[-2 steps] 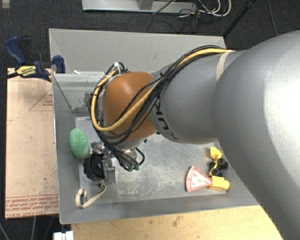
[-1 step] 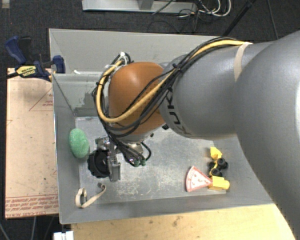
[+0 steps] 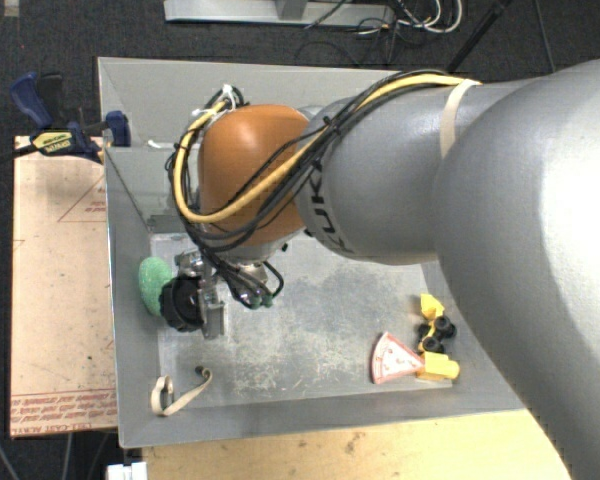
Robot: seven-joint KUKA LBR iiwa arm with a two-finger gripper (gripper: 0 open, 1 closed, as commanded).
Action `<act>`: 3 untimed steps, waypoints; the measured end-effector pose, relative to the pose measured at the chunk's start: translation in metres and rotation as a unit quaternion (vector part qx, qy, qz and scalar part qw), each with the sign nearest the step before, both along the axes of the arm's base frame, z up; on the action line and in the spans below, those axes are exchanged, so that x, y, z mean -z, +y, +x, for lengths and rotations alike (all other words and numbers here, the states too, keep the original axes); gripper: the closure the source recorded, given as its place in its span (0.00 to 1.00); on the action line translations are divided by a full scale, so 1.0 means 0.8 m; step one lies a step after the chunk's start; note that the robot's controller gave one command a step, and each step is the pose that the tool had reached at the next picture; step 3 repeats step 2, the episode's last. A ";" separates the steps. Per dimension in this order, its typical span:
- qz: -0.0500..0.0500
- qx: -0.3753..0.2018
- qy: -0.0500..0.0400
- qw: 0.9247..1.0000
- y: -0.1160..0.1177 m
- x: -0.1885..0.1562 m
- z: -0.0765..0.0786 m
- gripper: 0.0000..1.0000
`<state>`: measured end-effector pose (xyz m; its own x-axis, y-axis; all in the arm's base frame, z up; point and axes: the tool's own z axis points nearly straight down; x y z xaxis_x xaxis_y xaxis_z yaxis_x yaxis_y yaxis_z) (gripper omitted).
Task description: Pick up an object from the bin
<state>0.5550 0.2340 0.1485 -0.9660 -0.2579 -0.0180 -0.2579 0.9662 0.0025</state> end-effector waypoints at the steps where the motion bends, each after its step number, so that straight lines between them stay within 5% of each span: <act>1: -0.006 0.001 0.016 1.000 -0.012 -0.008 -0.024 1.00; 2: -0.003 -0.012 0.007 1.000 0.016 -0.072 0.026 1.00; 3: -0.003 -0.012 0.007 1.000 0.016 -0.072 0.026 1.00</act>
Offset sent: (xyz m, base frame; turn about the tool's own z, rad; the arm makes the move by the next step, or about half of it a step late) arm 0.0297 0.0191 0.0661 -0.0340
